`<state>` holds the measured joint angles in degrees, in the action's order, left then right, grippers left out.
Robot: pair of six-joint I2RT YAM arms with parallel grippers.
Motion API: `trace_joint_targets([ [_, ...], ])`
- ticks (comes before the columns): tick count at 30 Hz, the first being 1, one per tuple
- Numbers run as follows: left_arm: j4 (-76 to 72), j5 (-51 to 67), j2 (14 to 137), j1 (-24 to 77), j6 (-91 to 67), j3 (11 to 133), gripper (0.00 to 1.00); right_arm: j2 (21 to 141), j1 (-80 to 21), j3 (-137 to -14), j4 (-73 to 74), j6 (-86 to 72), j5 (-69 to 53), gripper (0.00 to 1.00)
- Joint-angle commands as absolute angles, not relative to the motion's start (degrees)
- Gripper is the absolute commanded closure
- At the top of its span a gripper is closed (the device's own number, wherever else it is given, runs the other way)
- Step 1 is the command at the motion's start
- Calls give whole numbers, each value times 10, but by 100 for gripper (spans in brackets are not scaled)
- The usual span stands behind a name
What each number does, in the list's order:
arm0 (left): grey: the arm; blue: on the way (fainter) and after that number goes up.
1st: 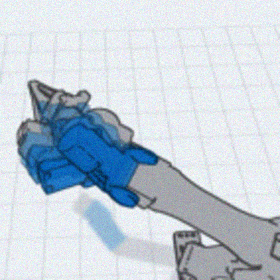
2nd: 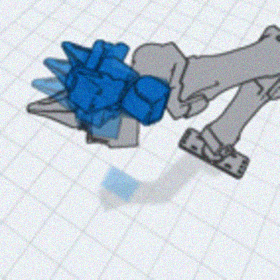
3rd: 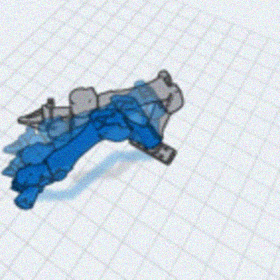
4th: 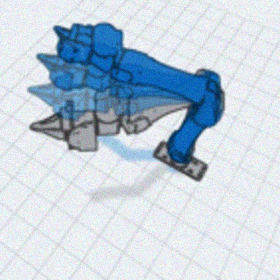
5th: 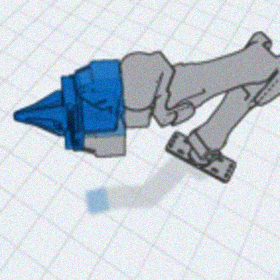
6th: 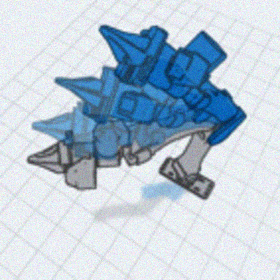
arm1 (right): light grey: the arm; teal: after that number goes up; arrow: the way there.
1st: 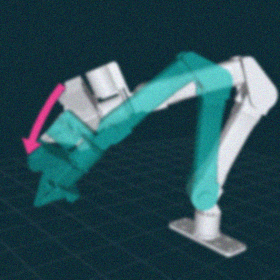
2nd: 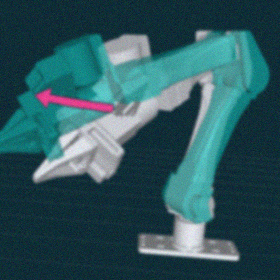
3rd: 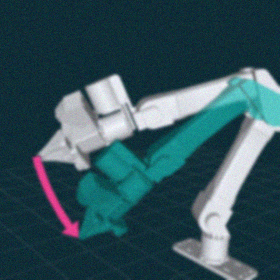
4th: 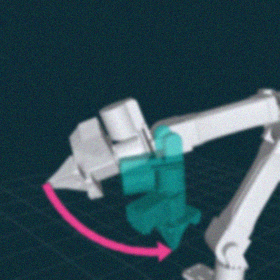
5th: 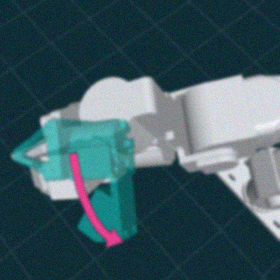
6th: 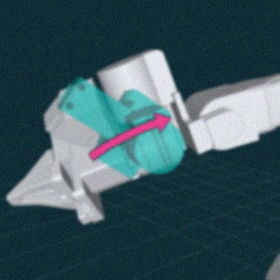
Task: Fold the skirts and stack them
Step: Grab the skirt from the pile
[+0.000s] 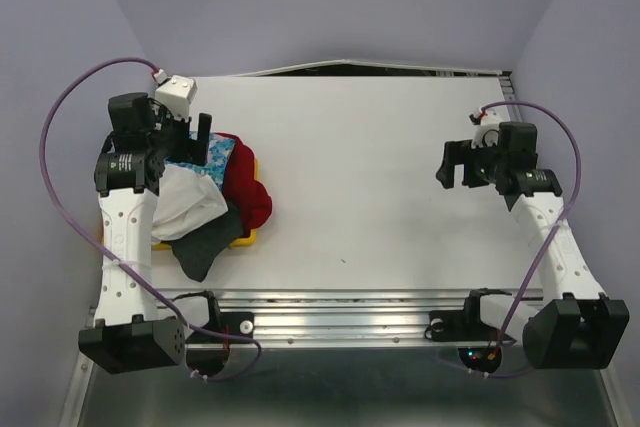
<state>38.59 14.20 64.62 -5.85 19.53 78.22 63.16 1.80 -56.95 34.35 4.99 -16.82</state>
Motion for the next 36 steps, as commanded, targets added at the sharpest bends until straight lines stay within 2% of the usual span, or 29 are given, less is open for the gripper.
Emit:
trace_joint_targets([
  [1, 438, 128, 620, -59, 261, 798, 1, 640, 17, -595, 348, 63, -187, 0],
  [9, 624, 7, 554, -60, 484, 791, 1, 666, 17, -599, 362, 69, -223, 0],
  [12, 642, -61, 521, -61, 537, 749, 1, 678, 17, -604, 366, 70, -235, 0],
  [16, 642, -96, 508, -61, 572, 681, 1, 690, 17, -610, 370, 72, -248, 0],
  [22, 520, -149, 533, -71, 611, 564, 1, 698, 17, -619, 381, 76, -257, 0],
  [26, 403, -190, 575, -104, 633, 513, 1, 706, 17, -627, 386, 77, -258, 0],
  [29, 372, -206, 593, -132, 648, 493, 2, 710, 17, -634, 388, 77, -259, 0],
  [31, 362, -208, 594, -141, 652, 496, 8, 711, 17, -638, 391, 76, -259, 0],
  [34, 367, -200, 576, -147, 651, 520, 26, 713, 17, -637, 389, 74, -263, 0],
  [35, 369, -196, 570, -147, 648, 539, 37, 713, 17, -638, 389, 73, -264, 0],
  [36, 379, -194, 561, -147, 646, 551, 44, 715, 17, -639, 390, 73, -265, 0],
])
